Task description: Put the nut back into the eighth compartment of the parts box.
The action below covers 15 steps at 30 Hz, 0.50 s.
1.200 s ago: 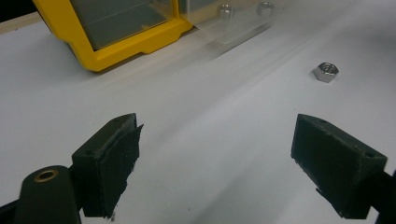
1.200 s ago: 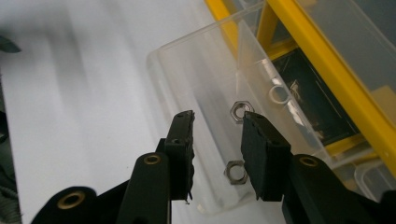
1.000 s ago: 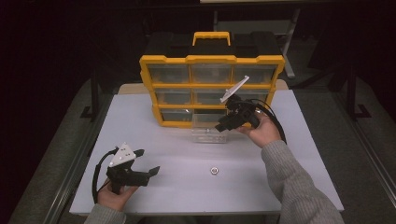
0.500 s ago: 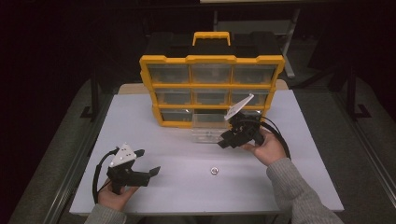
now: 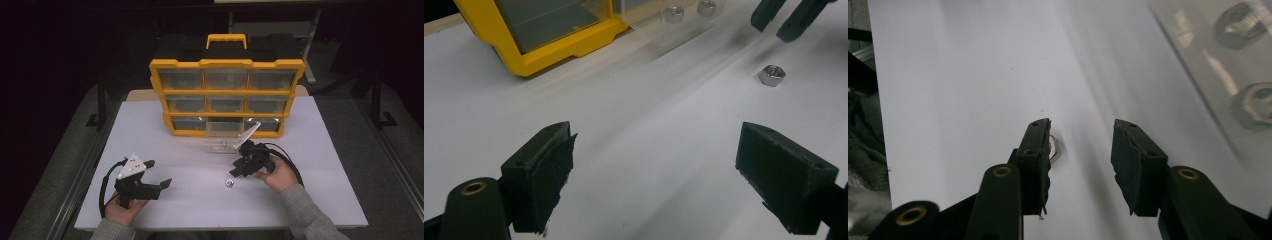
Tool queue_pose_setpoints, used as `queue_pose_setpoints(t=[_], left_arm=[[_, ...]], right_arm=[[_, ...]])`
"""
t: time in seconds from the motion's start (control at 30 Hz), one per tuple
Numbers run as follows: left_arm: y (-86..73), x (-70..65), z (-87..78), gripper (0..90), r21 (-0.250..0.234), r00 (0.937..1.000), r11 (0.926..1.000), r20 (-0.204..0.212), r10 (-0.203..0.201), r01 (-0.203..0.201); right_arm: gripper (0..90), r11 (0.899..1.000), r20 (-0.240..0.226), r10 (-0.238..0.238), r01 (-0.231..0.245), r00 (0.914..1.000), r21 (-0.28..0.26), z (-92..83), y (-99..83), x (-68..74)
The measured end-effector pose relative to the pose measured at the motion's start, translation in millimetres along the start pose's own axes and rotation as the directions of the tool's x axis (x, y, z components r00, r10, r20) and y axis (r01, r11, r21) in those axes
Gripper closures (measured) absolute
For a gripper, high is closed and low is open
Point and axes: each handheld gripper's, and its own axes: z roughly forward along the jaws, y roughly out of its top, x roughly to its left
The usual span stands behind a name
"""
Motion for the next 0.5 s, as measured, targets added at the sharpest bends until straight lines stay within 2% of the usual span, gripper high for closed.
queue_pose_setpoints(t=[0.27, 0.3, 0.43, 0.5], left_arm=[[0.1, -0.4, 0.2, 14.8, 0.000, 1.0000, 1.0000, 0.002, -0.001, 0.001], [0.1, -0.4, 0.2, 14.8, -0.001, 1.0000, 1.0000, 0.002, 0.001, -0.001], [0.1, -0.4, 0.2, 14.8, 0.003, 1.0000, 1.0000, 0.003, 0.000, 0.000], [0.2, -0.4, 0.3, 14.8, 0.003, 1.0000, 1.0000, 0.003, 0.001, -0.001]], right_arm=[[58.3, 1.000, -0.012, -0.010, 0.011, 0.9999, 0.027, 17.7, -4.9, 9.8], [58.3, 0.999, -0.011, -0.014, 0.014, 0.9998, 0.044, 20.2, -5.5, 11.2], [59.5, 0.998, -0.026, -0.033, 0.034, 0.9991, 0.044, 25.0, -4.5, 14.4], [60.1, 0.997, -0.019, -0.017, 0.018, 0.9997, 0.069, 25.6, -4.0, 17.7]])
